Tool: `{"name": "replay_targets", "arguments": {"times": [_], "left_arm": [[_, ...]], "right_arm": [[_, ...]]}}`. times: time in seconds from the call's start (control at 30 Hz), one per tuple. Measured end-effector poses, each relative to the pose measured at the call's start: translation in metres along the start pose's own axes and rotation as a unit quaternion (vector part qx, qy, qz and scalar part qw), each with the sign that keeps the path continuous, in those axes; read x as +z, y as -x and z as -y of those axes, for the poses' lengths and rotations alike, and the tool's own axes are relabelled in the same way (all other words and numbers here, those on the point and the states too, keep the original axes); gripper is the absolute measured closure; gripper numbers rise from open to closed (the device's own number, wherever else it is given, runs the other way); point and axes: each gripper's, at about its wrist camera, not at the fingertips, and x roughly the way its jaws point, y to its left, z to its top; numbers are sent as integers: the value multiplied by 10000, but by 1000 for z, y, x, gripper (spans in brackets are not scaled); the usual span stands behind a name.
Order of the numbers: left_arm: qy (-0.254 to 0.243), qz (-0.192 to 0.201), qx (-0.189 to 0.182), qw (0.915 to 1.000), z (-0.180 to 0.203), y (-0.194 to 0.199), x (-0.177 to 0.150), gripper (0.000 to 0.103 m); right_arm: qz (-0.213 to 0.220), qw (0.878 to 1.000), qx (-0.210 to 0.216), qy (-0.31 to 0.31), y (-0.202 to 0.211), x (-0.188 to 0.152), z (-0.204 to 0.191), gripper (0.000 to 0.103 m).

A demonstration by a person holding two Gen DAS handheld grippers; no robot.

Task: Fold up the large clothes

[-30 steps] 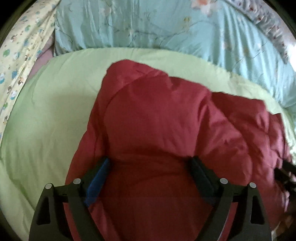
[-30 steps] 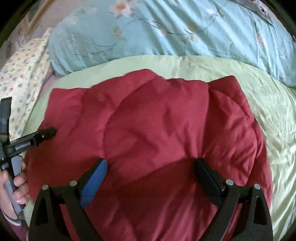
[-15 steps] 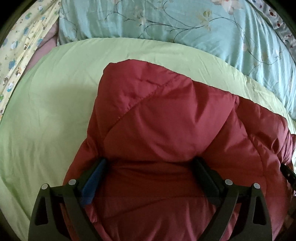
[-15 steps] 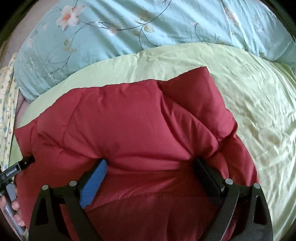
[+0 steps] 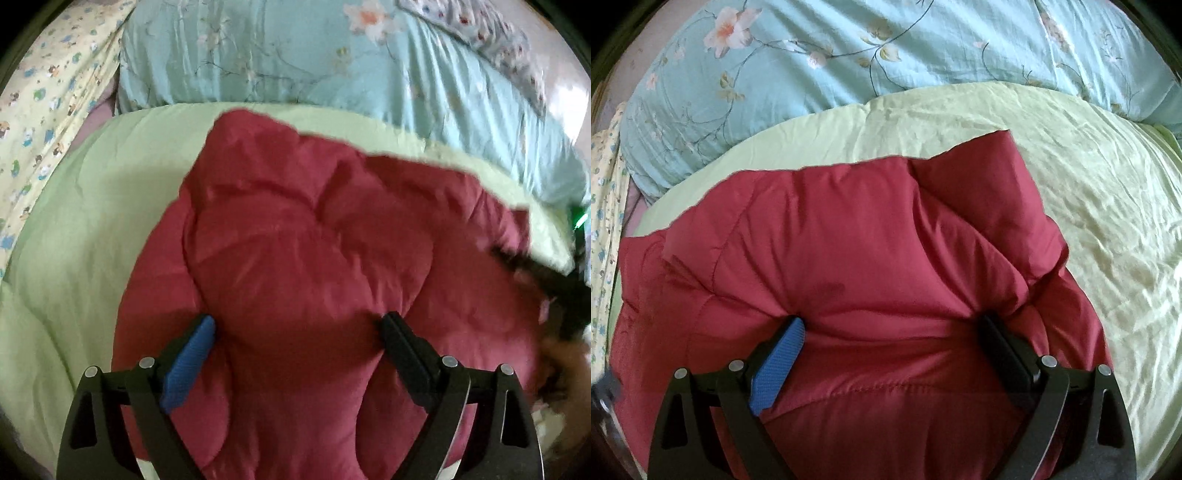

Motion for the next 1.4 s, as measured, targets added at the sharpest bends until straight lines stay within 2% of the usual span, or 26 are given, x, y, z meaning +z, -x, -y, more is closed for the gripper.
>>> {"name": "replay_targets", "arguments": {"times": [0.1, 0.2, 0.3, 0.4, 0.5, 0.63, 0.8, 1.07, 1.17, 1.27, 1.33, 1.4], "left_arm": [[-40, -21, 54, 10000, 0, -12, -7, 8], [-29, -2, 103, 9999, 3, -14, -7, 7], [31, -5, 154, 9999, 6, -3, -11, 8], [24, 9, 67, 10000, 7, 19, -15, 11], [-53, -3, -125, 9999, 6, 41, -29, 11], [-164, -108, -90, 9998, 4, 32, -42, 7], [-191, -137, -47, 9997, 5, 21, -43, 2], [-256, -97, 31, 9996, 9, 12, -44, 0], [-237, -102, 6, 9997, 8, 12, -43, 0], [-263, -75, 57, 9996, 10, 13, -44, 0], [-268, -69, 55, 9996, 11, 13, -45, 0], [-280, -70, 45, 9996, 11, 13, -45, 0]], "right_arm": [[281, 9995, 122, 31, 35, -11, -4, 8], [636, 9971, 391, 176, 80, -35, -11, 8], [670, 9959, 399, 461, 104, -66, -21, 7], [445, 9963, 346, 655, 101, -90, -27, 7], [407, 9954, 188, 842, 91, -105, -28, 6], [367, 9960, 228, 777, 81, -105, -22, 4], [433, 9955, 153, 832, 78, -113, -24, 3], [464, 9954, 38, 840, 77, -114, -27, 2], [521, 9957, -11, 760, 94, -111, -31, 6], [723, 9941, 136, 791, 113, -110, -38, 6], [680, 9932, 47, 940, 111, -110, -44, 6], [420, 9952, 75, 885, 94, -113, -42, 4]]}}
